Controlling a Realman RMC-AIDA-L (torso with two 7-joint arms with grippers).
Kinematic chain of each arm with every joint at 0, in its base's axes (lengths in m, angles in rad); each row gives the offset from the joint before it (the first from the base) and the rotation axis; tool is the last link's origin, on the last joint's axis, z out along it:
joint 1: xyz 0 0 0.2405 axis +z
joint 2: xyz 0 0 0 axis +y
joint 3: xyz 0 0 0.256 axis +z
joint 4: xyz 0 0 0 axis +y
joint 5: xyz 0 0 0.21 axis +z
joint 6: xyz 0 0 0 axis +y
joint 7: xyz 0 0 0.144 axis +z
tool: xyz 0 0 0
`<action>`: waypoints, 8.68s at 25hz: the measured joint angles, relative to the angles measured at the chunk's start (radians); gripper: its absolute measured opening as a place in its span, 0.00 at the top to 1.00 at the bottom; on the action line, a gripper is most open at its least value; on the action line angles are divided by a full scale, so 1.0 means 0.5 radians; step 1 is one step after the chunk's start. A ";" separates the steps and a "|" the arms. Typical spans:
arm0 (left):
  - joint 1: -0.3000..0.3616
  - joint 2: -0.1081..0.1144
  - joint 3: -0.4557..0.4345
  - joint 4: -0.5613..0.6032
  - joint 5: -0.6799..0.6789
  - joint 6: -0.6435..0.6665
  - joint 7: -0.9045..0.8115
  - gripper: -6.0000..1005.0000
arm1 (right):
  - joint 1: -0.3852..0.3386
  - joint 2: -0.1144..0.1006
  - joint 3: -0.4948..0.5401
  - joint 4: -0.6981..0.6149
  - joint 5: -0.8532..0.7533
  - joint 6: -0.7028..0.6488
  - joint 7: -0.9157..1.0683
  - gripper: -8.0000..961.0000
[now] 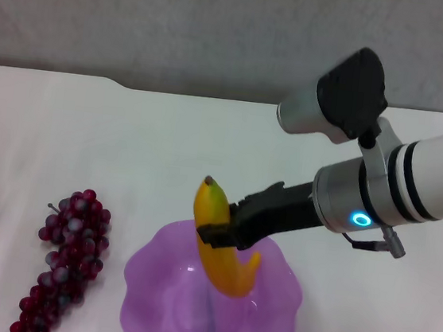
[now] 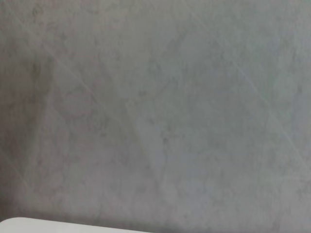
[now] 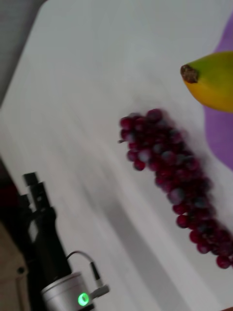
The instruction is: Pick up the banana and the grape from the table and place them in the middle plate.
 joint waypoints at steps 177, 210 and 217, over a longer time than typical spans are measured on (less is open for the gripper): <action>0.203 -0.014 0.797 2.104 4.360 0.290 -4.732 0.57 | -0.051 0.003 -1.792 -2.217 -0.133 -3.923 1.565 0.10; 0.351 -0.017 0.833 2.253 4.319 0.397 -4.658 0.85 | -0.065 0.003 -1.803 -2.212 -0.136 -3.938 1.565 0.10; 0.391 -0.016 0.850 2.290 4.284 0.438 -4.613 0.85 | -0.068 0.001 -1.801 -2.211 -0.136 -3.939 1.565 0.10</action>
